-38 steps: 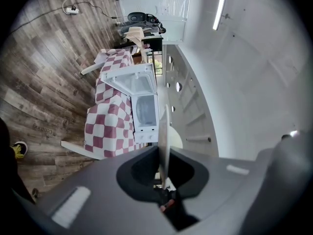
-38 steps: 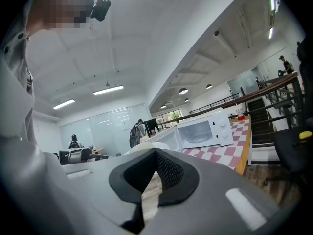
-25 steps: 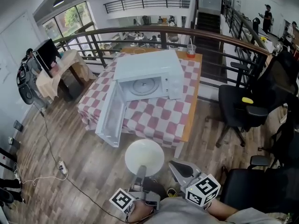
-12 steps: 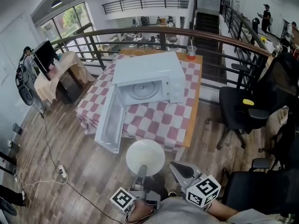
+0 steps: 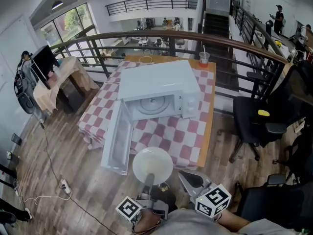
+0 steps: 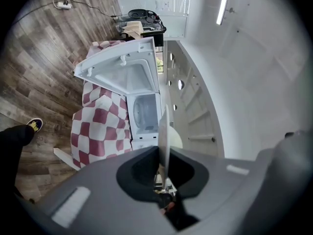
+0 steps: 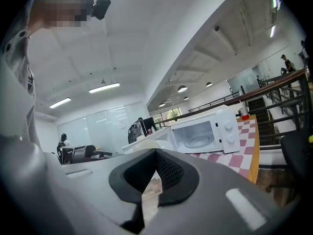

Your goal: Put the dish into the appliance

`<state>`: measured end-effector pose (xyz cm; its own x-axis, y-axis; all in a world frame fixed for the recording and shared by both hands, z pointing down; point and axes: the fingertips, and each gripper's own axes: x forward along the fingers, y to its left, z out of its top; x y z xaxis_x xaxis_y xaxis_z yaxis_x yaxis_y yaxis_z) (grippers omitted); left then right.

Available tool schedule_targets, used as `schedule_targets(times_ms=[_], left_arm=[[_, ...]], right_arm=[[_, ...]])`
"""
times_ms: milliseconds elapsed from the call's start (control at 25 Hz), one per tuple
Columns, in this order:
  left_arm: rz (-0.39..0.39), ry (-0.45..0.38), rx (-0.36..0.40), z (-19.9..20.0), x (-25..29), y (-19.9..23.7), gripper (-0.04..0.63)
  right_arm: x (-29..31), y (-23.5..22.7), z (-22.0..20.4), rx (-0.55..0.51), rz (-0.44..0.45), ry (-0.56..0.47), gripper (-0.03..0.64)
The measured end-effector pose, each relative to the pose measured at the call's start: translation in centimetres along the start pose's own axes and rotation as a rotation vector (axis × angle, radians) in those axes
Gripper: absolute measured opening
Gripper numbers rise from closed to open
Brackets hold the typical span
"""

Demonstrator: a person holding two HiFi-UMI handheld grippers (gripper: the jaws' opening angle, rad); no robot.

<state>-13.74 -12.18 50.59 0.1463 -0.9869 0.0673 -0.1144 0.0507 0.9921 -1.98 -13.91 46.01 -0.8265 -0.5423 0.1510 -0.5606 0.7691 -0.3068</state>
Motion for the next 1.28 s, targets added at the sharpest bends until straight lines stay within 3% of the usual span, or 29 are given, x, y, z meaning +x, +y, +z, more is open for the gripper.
schedule_targets(times_ms=[800,1280], left_arm=[[0.014,0.071,0.004,10.6,14.0,0.3,0.025],[0.025,0.132,0.003,13.1,19.6,1.4,0.025]], right_arm=[[15.2,-5.4,4.9,-0.027,-0.060,0.025,-0.001],[19.8,-8.1,5.6,-0.011,-0.108,0.043,0.000]])
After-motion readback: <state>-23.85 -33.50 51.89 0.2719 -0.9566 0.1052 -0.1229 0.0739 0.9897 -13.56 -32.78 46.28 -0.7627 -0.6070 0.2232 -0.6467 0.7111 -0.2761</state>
